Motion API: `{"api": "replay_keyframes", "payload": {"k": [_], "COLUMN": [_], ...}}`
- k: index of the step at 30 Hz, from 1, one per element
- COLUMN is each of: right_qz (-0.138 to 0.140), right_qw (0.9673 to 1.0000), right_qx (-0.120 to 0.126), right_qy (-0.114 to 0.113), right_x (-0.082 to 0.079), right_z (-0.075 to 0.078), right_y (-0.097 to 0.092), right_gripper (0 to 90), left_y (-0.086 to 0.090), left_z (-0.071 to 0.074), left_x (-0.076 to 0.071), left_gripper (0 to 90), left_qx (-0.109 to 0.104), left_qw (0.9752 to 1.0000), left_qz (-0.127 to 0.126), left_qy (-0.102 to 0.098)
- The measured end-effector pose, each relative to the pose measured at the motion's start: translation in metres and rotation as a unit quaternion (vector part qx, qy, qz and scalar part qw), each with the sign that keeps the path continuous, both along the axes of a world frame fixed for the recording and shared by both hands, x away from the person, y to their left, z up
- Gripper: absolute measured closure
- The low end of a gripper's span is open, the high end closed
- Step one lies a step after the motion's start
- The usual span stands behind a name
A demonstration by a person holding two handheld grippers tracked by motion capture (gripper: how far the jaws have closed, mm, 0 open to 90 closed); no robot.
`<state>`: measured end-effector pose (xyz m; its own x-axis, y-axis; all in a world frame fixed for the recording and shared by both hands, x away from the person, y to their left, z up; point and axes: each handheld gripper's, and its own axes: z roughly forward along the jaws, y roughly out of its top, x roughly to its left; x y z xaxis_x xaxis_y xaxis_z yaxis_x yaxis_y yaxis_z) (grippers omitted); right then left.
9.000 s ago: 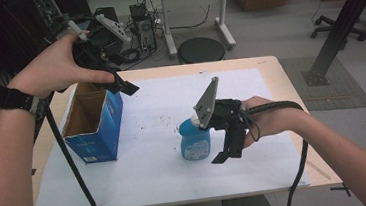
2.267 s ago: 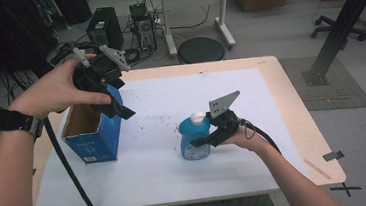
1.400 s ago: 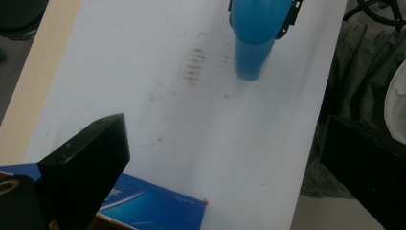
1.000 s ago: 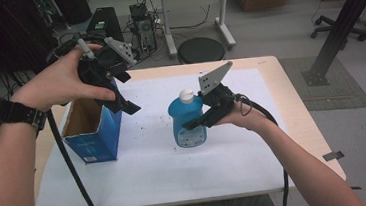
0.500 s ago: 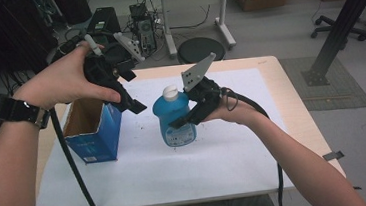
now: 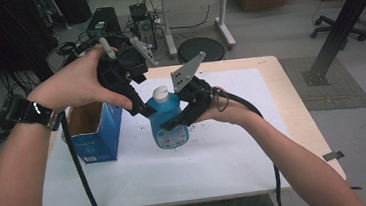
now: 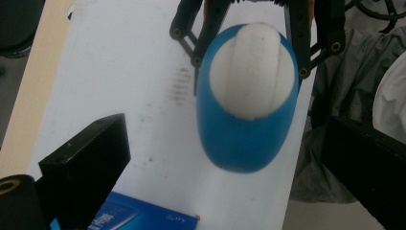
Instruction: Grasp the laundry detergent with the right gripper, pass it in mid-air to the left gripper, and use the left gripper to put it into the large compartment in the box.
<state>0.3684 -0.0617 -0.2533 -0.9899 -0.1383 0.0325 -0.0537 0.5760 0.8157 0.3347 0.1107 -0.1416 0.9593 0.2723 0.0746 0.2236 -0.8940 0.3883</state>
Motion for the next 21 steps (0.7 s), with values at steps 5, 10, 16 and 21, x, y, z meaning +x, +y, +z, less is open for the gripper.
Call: {"api": "replay_keyframes", "payload": {"k": [5,10,16,21], "right_qz": [0.003,0.005,0.002,0.002], "right_qw": [1.0000,1.0000,1.0000,1.0000], "right_qx": [0.000,-0.004,-0.005,-0.001], "right_qy": [-0.003,-0.004,-0.005,-0.005], "right_x": [-0.002,-0.003,-0.003,-0.004], "right_z": [0.003,0.004,0.004,0.004], "right_y": [0.002,0.003,0.003,0.002], "right_gripper": [42.7,42.7,42.7,42.7], "left_y": [-0.006,-0.011,-0.016,-0.019], "left_z": [-0.008,-0.015,-0.019,-0.020], "left_x": [0.001,0.002,0.003,0.004], "left_gripper": [5.0,5.4,5.9,7.5], "left_qx": [0.001,0.005,0.006,0.006], "left_qw": [1.0000,0.9999,0.9997,0.9997], "left_qz": [-0.002,-0.005,-0.011,-0.016], "left_qy": [0.008,0.015,0.020,0.020]}}
